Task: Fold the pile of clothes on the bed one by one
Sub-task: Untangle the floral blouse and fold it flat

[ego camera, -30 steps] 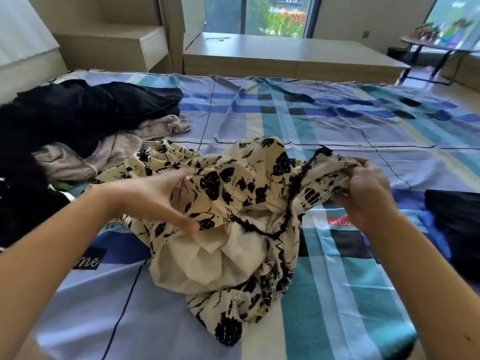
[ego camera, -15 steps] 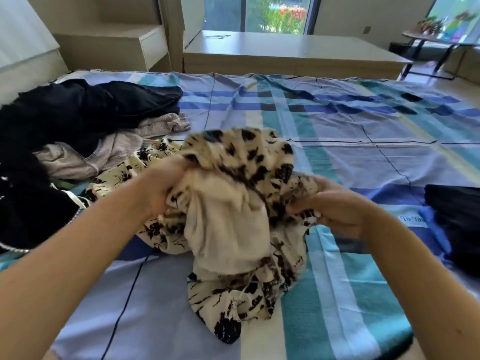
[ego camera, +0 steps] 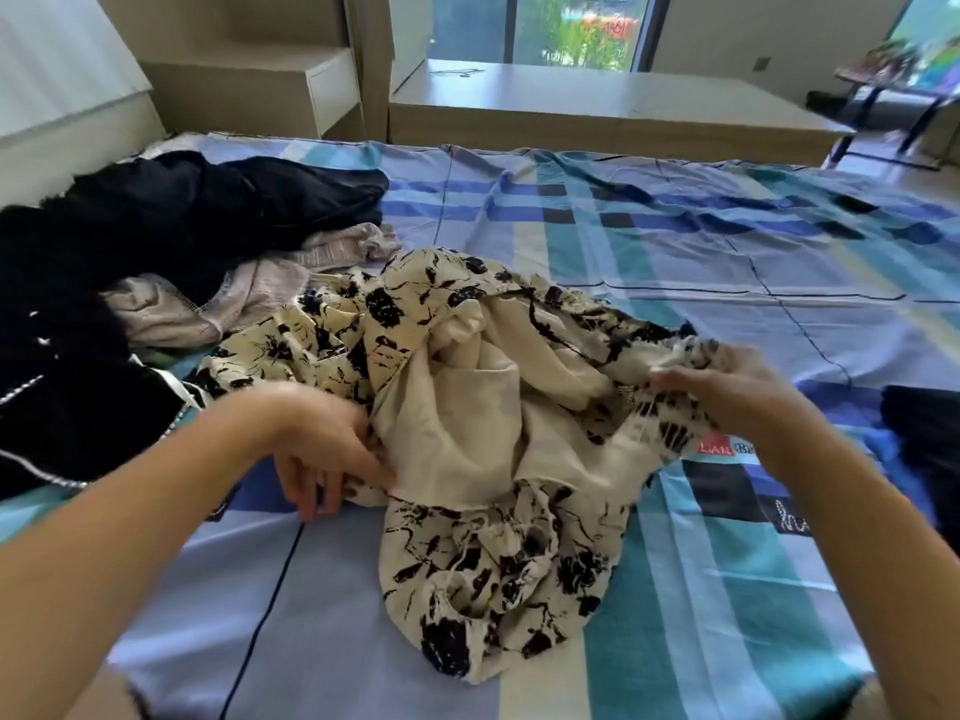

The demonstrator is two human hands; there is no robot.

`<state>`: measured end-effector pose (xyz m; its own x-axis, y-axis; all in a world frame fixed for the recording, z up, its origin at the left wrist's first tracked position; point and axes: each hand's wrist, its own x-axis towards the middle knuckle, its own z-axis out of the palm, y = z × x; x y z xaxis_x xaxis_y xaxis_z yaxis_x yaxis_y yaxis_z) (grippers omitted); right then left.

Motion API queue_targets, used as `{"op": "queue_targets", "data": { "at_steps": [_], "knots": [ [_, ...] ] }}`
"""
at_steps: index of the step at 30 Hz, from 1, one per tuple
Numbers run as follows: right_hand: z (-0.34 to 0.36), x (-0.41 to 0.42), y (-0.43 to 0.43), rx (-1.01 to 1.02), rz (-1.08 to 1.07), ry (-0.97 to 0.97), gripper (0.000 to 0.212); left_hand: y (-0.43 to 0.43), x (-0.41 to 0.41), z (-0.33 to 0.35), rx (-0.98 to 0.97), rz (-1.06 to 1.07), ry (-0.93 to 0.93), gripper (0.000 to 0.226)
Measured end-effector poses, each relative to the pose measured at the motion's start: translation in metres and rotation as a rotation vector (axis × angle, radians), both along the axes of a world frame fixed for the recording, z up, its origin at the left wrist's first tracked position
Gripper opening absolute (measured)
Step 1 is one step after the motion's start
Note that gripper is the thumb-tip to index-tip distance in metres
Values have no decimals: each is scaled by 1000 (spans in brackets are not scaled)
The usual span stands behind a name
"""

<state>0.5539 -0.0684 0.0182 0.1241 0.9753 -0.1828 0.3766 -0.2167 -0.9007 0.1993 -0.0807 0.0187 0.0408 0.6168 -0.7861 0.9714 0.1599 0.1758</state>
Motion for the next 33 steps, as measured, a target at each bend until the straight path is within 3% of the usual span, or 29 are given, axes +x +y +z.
{"op": "queue_targets", "data": {
  "at_steps": [3, 6, 10, 11, 14, 15, 16, 17, 19, 21, 23, 26, 29, 33],
  "knots": [
    [2, 5, -6, -53, 144, -304, 24, -20, 27, -15, -182, -122, -21, 68],
    [2, 5, -8, -57, 176, -321, 25, -37, 50, -23, -149, 4, -235, 44],
    [1, -3, -4, 57, 169, -66, 8, -52, 77, -16, -134, 127, -586, 32],
    [1, -5, -4, 65, 164, 39, 11, -53, 84, -9, -92, 215, -769, 30],
    [5, -6, -7, 31, 126, 376, 51, -43, 94, 14, -10, 614, -1468, 34],
    [10, -8, -10, 51, 144, 481, 52, -39, 94, 18, 77, 678, -1633, 38],
    [13, -8, -13, 88, 176, 568, 55, -35, 94, 17, 224, 688, -1683, 40],
    [18, -9, -16, 121, 207, 647, 62, -33, 93, 16, 404, 651, -1598, 40],
    [25, -11, -21, 198, 267, 752, 87, -31, 89, 13, 690, 464, -1129, 43],
    [30, -8, -25, 243, 303, 813, 111, -27, 86, 3, 722, 169, -663, 51],
    [33, -5, -29, 286, 369, 878, 108, -20, 83, -6, 669, 38, -432, 57],
    [35, 4, -29, 304, 430, 855, 82, -13, 78, -11, 624, 3, -210, 66],
    [37, 17, -24, 230, 418, 626, 63, -14, 75, -2, 603, -64, -140, 65],
    [18, 30, -13, -22, 317, -63, 84, -33, 74, 18, 486, -205, -122, 57]
  ]
}}
